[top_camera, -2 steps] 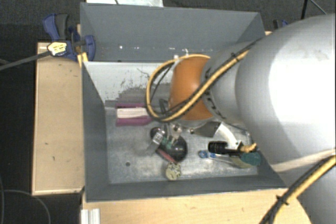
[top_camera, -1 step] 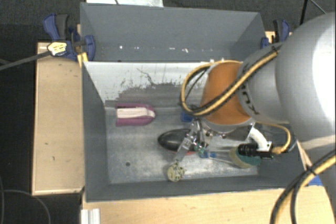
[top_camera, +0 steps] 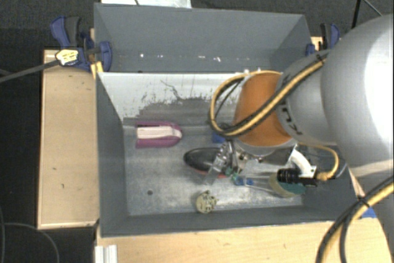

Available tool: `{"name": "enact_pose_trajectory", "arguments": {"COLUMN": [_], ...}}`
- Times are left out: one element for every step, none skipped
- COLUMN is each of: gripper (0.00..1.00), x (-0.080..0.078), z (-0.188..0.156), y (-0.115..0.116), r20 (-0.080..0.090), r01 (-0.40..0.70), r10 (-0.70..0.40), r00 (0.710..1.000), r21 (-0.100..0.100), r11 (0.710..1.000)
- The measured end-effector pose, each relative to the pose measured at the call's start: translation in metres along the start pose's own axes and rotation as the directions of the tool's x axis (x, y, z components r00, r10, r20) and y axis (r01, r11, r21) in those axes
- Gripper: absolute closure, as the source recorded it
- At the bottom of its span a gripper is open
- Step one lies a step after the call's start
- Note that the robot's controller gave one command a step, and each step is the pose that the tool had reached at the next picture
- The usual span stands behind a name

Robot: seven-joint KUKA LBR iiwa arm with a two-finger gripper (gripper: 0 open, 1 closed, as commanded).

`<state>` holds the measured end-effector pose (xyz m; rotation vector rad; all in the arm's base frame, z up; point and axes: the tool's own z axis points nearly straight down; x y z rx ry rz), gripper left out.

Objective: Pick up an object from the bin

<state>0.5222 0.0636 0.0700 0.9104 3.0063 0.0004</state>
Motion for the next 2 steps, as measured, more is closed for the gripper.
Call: {"name": "enact_pose_trajectory", "arguments": {"gripper": [1.00,1.00], "x": [0.000,0.001], "z": [-0.118,-0.165], "y": [0.020,0.025], "r20": [0.006,0.004], "r01": [0.014,0.026], "r10": [-0.014,-0.026], "r00": [1.000,1.000], "r21": [-0.005,-0.004], "r11": [1.000,1.000]}}
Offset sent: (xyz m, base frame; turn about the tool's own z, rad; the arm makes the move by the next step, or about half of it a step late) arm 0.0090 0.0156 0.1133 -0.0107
